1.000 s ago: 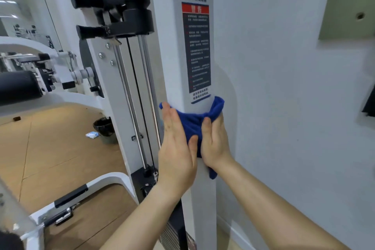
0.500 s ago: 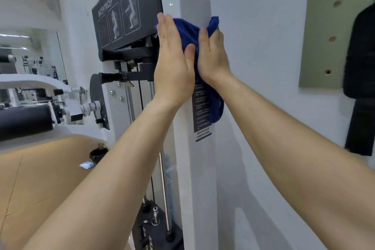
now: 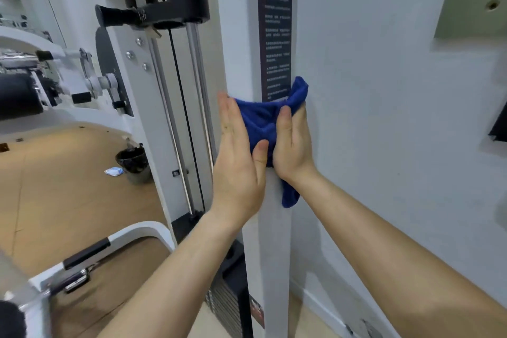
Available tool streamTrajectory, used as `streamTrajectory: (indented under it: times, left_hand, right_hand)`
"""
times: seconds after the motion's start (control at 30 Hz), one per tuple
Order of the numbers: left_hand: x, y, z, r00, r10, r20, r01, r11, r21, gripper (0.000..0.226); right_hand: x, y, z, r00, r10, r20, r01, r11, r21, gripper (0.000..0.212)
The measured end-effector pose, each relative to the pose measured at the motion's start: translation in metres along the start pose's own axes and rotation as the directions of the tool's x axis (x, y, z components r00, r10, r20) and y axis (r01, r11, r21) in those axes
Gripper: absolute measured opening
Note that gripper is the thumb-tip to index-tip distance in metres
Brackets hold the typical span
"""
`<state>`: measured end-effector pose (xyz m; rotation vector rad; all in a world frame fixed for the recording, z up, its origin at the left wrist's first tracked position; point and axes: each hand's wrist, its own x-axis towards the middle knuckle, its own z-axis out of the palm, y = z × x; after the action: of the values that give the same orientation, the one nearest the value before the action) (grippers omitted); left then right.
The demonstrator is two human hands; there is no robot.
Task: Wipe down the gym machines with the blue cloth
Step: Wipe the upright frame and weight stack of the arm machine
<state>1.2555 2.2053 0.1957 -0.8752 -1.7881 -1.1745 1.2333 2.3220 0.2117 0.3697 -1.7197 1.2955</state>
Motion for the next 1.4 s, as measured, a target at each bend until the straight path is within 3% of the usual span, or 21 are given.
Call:
streamTrajectory:
  times: [0.23, 0.47, 0.6, 0.87, 1.03, 1.17, 1.27, 1.4]
  left_hand:
    - [-0.06, -0.016, 0.014, 0.995, -0.093, 0.034, 0.093, 0.996, 0.014, 0.076]
    - [0.021, 0.01, 0.0, 0.998, -0.022, -0.055, 0.022, 1.0, -0.008, 0.068]
    - [-0.008, -0.003, 0.009, 0.999, -0.019, -0.038, 0.018, 1.0, -0.007, 0.069]
    - [-0.127, -0.038, 0.037, 0.975, -0.223, 0.02, 0.223, 0.975, -0.024, 0.075]
    - [-0.197, -0.051, 0.056, 0.918, -0.396, 0.033, 0.396, 0.918, -0.007, 0.077]
    - [-0.242, -0.054, 0.064, 0.838, -0.54, 0.081, 0.539, 0.842, 0.042, 0.084]
    - [-0.238, -0.049, 0.061, 0.844, -0.529, 0.086, 0.526, 0.848, 0.062, 0.081]
    - [-0.208, -0.047, 0.061, 0.896, -0.445, -0.019, 0.445, 0.892, 0.078, 0.072]
  right_hand:
    - [-0.061, 0.031, -0.001, 0.993, 0.11, 0.054, -0.109, 0.994, -0.021, 0.058]
    - [0.026, -0.018, 0.002, 0.999, -0.036, -0.026, 0.036, 0.999, -0.034, 0.055]
    - [-0.004, 0.005, 0.003, 0.997, -0.071, -0.036, 0.071, 0.997, -0.002, 0.038]
    - [-0.118, 0.078, 0.001, 0.997, 0.083, -0.001, -0.083, 0.997, -0.005, 0.049]
    - [-0.187, 0.124, -0.003, 0.976, 0.215, 0.041, -0.215, 0.977, -0.008, 0.058]
    - [-0.242, 0.15, -0.003, 0.95, 0.303, 0.07, -0.301, 0.953, -0.037, 0.053]
    - [-0.233, 0.143, -0.003, 0.932, 0.356, 0.07, -0.357, 0.934, 0.013, 0.062]
    - [-0.187, 0.124, -0.001, 0.961, 0.277, 0.002, -0.276, 0.96, 0.037, 0.055]
